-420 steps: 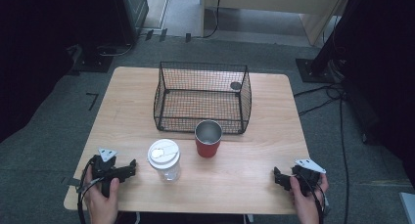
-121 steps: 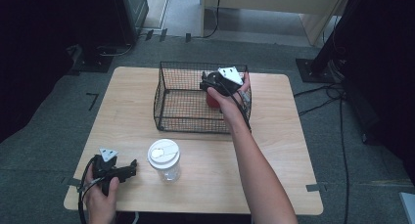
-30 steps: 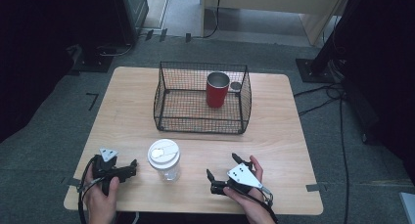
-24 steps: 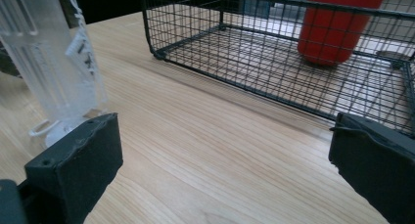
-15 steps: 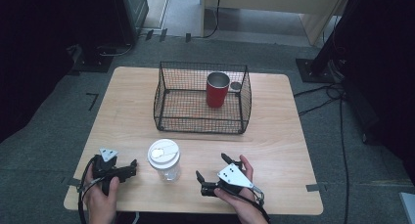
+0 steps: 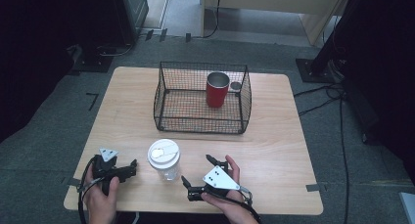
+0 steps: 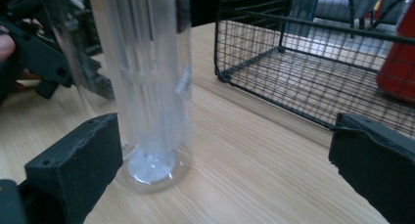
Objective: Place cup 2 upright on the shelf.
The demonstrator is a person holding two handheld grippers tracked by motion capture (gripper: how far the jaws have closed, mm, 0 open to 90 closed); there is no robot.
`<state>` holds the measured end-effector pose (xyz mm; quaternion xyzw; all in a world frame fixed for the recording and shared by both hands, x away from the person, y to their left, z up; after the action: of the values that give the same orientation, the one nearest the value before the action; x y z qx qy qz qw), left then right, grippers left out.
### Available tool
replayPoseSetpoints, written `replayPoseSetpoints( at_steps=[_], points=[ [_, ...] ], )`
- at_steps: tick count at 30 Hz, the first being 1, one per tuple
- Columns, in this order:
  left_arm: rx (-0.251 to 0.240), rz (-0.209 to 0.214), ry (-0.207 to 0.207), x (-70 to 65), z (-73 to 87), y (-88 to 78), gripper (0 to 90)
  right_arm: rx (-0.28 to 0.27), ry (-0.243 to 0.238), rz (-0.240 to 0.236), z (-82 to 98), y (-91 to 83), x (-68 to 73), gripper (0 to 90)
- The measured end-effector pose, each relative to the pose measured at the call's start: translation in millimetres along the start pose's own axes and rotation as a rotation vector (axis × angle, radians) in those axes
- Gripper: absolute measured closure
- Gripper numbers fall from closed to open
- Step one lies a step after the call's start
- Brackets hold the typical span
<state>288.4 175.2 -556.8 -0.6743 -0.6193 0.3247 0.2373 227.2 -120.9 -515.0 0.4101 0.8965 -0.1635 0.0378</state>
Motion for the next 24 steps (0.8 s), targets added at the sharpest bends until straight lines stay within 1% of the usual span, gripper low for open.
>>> replayPoseSetpoints(
  at_steps=[4, 11, 21, 24],
  points=[
    [0.000, 0.000, 0.001, 0.0, 0.0, 0.0, 0.0, -0.015, 0.003, -0.008, -9.4, 6.1, 5.3, 0.0],
    [-0.002, 0.000, -0.002, -0.2, 0.0, 0.1, 0.0, -0.038, -0.008, -0.035, -23.4, 18.1, 16.9, 0.0],
    [-0.002, 0.001, -0.002, -0.2, 0.0, 0.1, 0.0, -0.056, -0.014, -0.063, -39.5, 32.8, 26.2, 0.0],
    [-0.002, 0.001, -0.002, -0.2, 0.0, 0.1, 0.0, -0.063, -0.004, -0.067, -44.6, 36.5, 27.7, 0.0]
  ],
)
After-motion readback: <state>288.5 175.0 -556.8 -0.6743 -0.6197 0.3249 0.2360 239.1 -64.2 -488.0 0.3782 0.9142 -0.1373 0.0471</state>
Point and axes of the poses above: each handheld gripper's, and its own axes: y roughly forward along the jaws, z roughly out of its underside, x roughly to its left, the point moved 5 cm from there along y, roughly forward along the jaws, and after that the axes turned 13 degrees about -y, right-handed, at the moved point
